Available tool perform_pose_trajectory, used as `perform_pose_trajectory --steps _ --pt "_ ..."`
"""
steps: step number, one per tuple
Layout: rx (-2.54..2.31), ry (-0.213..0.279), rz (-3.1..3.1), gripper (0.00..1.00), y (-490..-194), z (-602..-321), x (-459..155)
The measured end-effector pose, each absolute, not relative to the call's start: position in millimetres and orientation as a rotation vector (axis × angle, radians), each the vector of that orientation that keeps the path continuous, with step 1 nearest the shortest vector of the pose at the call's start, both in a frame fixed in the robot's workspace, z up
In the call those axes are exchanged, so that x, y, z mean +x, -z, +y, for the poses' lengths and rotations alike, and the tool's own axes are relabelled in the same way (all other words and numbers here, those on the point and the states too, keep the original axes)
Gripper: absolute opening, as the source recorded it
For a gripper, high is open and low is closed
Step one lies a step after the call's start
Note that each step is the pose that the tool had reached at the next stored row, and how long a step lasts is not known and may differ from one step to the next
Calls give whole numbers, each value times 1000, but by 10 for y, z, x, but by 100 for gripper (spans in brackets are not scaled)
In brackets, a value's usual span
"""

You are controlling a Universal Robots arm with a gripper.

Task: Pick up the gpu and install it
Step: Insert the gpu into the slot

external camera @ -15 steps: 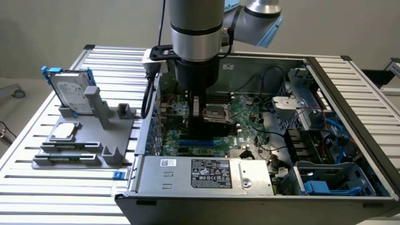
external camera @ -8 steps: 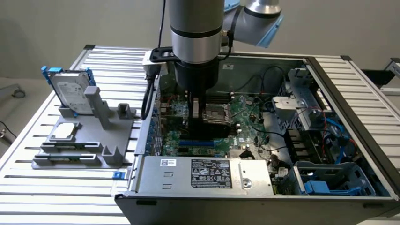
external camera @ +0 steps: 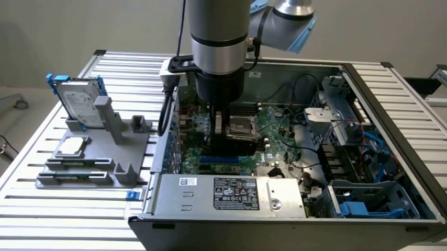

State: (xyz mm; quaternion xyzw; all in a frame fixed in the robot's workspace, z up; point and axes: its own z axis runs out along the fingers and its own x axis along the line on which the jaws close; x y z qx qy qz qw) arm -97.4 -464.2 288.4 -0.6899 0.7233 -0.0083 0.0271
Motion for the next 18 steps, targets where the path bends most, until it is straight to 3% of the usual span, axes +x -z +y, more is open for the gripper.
perform_pose_trajectory --steps 18 --pt "-2132 24 2235 27 -2801 -4647 -974"
